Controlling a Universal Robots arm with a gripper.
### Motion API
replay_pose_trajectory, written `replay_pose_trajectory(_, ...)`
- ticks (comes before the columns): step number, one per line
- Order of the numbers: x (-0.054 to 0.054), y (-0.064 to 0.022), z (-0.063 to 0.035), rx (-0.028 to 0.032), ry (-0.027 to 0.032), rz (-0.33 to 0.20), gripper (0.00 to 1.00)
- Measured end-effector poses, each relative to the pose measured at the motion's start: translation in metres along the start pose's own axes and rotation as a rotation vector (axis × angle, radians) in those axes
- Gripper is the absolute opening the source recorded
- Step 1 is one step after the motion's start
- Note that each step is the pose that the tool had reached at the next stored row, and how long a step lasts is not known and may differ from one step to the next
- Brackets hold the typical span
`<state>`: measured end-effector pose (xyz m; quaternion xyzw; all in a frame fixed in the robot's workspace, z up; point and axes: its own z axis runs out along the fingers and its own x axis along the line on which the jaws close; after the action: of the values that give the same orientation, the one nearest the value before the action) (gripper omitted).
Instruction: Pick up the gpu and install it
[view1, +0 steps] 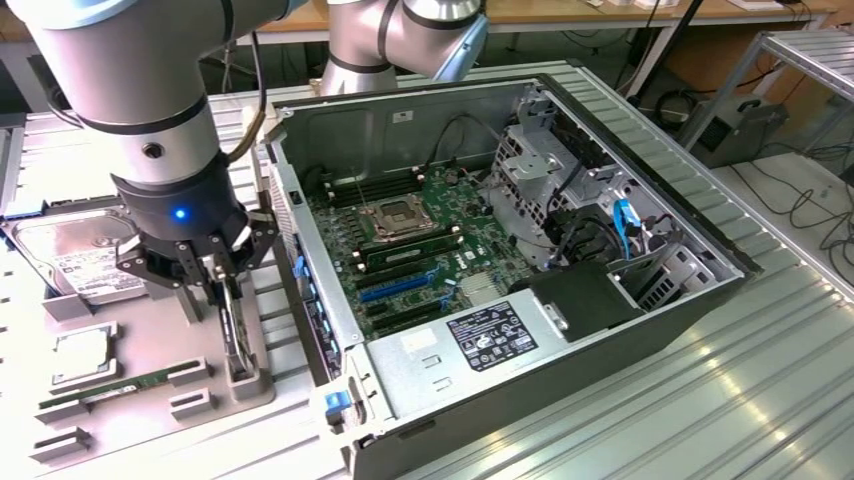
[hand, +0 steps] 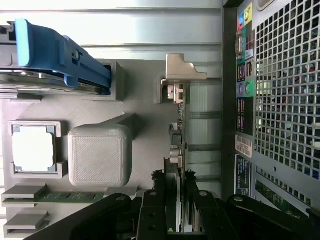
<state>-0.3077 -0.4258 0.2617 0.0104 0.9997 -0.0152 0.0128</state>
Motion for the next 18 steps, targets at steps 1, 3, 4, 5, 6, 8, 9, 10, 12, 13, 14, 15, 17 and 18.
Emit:
replay_pose_trajectory(1, 0.0, 0.0, -0.0004, 0.0, 0.0001, 0.0, 0.27)
replay_pose_trajectory(3, 0.0, 0.0, -0.0009, 0.0, 0.0, 0.0, 0.27)
replay_pose_trajectory(4, 0.0, 0.0, -0.0012, 0.0, 0.0, 0.0, 0.27)
replay_pose_trajectory(5, -0.0001, 0.0, -0.0015, 0.0, 0.0, 0.0, 0.27)
replay_pose_trajectory(6, 0.0, 0.0, -0.0018, 0.0, 0.0, 0.0, 0.27)
replay_pose_trajectory(8, -0.0001, -0.0001, -0.0026, 0.0, 0.0, 0.0, 0.27)
replay_pose_trajectory(9, -0.0001, -0.0001, -0.0032, 0.0, 0.0, 0.0, 0.27)
replay_pose_trajectory(10, -0.0001, -0.0001, -0.0035, 0.0, 0.0, 0.0, 0.27)
replay_pose_trajectory(12, -0.0001, -0.0001, -0.0042, 0.0, -0.0001, 0.0, 0.27)
replay_pose_trajectory(13, -0.0001, -0.0001, -0.0046, 0.0, -0.0001, 0.0, 0.27)
replay_pose_trajectory(14, -0.0001, -0.0001, -0.0049, 0.0, -0.0001, 0.0, 0.27)
replay_pose_trajectory(15, -0.0001, -0.0002, -0.0052, 0.0, -0.0001, 0.0, 0.27)
replay_pose_trajectory(17, -0.0002, -0.0002, -0.0057, 0.0, -0.0001, 0.0, 0.27)
replay_pose_trajectory(18, -0.0002, -0.0002, -0.006, 0.0, 0.0, 0.0, 0.27)
